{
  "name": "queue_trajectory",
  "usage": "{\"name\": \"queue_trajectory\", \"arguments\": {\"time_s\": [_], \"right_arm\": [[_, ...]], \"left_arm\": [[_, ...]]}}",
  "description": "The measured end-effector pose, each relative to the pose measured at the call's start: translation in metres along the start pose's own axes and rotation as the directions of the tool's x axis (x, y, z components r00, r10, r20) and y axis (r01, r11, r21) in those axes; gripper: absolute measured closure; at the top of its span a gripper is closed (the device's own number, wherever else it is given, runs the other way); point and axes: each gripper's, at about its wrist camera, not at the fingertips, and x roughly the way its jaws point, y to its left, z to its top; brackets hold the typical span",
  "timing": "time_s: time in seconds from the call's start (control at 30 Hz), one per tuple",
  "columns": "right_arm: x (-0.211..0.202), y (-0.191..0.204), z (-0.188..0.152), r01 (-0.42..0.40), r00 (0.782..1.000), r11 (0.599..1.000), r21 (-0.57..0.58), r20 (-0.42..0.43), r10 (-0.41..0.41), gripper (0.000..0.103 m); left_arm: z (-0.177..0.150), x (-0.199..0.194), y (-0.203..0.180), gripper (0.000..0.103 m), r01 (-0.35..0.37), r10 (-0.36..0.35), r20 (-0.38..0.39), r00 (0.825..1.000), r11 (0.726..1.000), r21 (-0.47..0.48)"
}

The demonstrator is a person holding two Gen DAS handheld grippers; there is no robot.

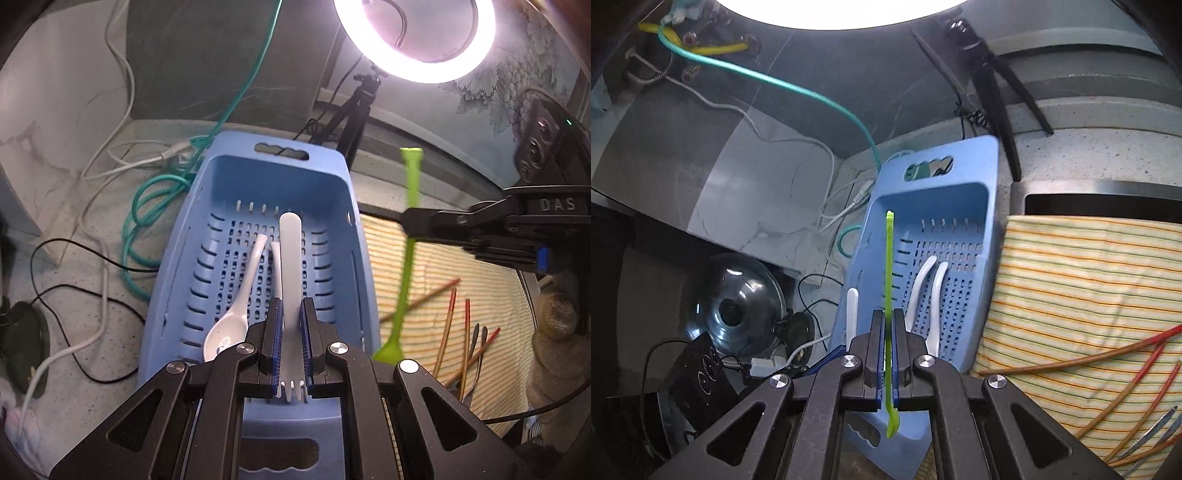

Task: Organize utensils
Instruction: 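Carry the white fork and green spoon over the blue basket with both tools, then open both tools to drop the fork and green spoon into the basket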

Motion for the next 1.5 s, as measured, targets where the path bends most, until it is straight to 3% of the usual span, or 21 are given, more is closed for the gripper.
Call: {"name": "queue_trajectory", "arguments": {"time_s": [0.1,0.17,0.23,0.67,0.87,1.2,1.4,1.5], "right_arm": [[0.031,0.009,-0.001,0.069,0.995,0.995,-0.075,-0.072,-0.074,0.088],[0.038,0.014,-0.004,0.121,0.989,0.985,-0.127,-0.066,-0.130,0.071],[0.038,0.012,-0.004,0.129,0.990,0.983,-0.134,-0.047,-0.136,0.063],[0.018,-0.003,0.003,0.152,0.988,0.982,-0.113,-0.014,-0.155,0.063],[-0.005,-0.011,-0.001,0.157,0.988,0.982,-0.101,0.011,-0.157,0.063],[-0.067,-0.054,-0.021,0.184,0.981,0.981,-0.065,0.071,-0.179,0.063],[-0.112,-0.097,-0.039,0.211,0.965,0.977,0.028,0.157,-0.212,0.063],[-0.123,-0.113,-0.044,0.212,0.964,0.976,0.057,0.151,-0.218,0.063]], "left_arm": [[-0.002,0.004,0.007,0.087,-0.024,0.024,-0.018,1.000,0.999,-0.021],[-0.003,0.003,0.008,0.086,-0.038,0.038,-0.010,0.999,0.999,-0.017],[-0.003,0.001,0.010,0.073,-0.056,0.056,-0.013,0.998,0.998,-0.018],[-0.001,-0.005,0.012,0.072,-0.060,0.060,0.002,0.998,0.998,-0.011],[-0.002,-0.008,-0.008,0.072,-0.038,0.038,0.005,0.999,0.999,0.038],[-0.005,-0.001,-0.066,0.072,0.018,-0.014,-0.020,1.000,0.980,0.197],[-0.006,0.016,-0.104,0.072,0.055,-0.038,-0.064,0.997,0.954,0.295],[-0.005,0.028,-0.120,0.072,0.077,-0.048,-0.095,0.994,0.938,0.338]]}}
